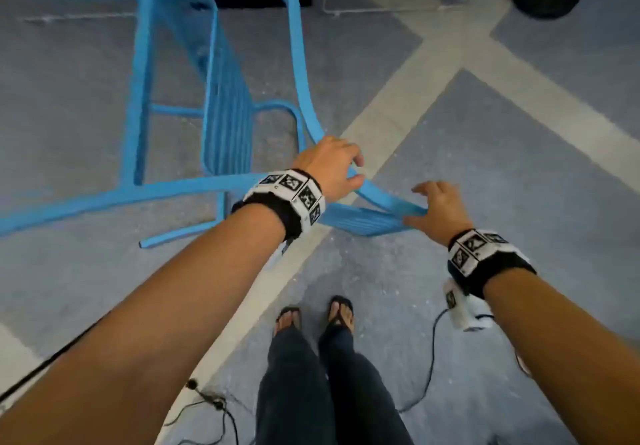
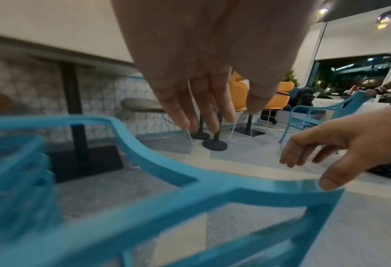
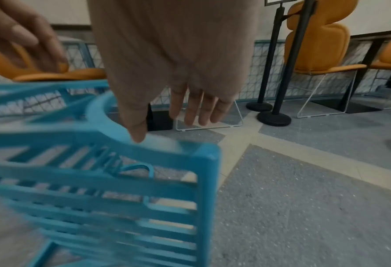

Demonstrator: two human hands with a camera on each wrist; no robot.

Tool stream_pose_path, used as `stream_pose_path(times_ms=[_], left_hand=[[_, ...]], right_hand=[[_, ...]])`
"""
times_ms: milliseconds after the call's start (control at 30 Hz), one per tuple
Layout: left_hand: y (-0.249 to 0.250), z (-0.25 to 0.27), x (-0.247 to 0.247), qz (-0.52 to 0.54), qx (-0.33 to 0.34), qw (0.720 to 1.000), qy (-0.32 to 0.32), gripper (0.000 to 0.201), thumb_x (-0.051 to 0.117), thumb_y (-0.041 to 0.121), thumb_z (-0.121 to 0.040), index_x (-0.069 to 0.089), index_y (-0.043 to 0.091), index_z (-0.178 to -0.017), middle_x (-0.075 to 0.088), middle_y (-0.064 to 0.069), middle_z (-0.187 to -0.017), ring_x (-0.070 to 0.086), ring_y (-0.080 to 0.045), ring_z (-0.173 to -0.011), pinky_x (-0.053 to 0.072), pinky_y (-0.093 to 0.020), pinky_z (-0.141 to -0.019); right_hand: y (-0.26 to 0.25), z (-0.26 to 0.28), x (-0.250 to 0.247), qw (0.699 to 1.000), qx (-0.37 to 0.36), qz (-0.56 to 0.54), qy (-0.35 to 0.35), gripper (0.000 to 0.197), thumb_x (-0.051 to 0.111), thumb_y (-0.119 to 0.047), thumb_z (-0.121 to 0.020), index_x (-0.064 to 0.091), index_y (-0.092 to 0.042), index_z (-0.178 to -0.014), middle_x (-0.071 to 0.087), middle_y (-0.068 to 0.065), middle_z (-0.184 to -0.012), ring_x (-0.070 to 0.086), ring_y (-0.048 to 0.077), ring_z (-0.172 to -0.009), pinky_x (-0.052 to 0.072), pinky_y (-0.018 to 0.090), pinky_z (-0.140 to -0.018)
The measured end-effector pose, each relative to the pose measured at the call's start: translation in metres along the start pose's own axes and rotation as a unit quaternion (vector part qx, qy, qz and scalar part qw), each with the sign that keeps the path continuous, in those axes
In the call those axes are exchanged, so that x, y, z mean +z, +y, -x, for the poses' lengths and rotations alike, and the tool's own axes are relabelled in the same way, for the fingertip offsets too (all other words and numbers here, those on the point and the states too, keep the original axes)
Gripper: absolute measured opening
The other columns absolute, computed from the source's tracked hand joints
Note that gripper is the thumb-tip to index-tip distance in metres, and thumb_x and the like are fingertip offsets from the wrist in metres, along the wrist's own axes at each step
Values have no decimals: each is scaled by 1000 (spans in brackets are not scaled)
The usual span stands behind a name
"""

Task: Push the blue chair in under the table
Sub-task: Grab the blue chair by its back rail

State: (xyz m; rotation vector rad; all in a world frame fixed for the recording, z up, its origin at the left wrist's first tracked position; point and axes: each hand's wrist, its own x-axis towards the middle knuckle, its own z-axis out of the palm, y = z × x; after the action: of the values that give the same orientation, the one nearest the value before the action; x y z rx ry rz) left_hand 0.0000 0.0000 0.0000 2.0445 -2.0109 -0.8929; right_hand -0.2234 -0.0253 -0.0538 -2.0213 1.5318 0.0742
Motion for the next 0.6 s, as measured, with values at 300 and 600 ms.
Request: stream_pose_path(times_ms=[300, 600], left_hand=[[53, -62, 110, -188, 88, 970, -126, 67, 38, 76, -78, 63, 16, -92, 68, -10, -97, 53, -27, -76, 33, -32, -66], [75, -16, 27, -170, 26, 983, -65, 73, 41, 89, -58, 55, 18, -66, 50, -3, -63, 47, -25, -67, 31, -31, -61]], right_hand=[[74, -18, 57, 984, 8, -171, 45, 17, 74, 0, -68, 59, -4, -75, 55, 10, -67, 49, 21, -62, 33, 20, -49], [1, 6, -29, 972, -172, -160, -28, 15, 61, -12, -65, 50, -21, -64, 39, -12, -63, 43, 8, -54, 32, 28, -52]])
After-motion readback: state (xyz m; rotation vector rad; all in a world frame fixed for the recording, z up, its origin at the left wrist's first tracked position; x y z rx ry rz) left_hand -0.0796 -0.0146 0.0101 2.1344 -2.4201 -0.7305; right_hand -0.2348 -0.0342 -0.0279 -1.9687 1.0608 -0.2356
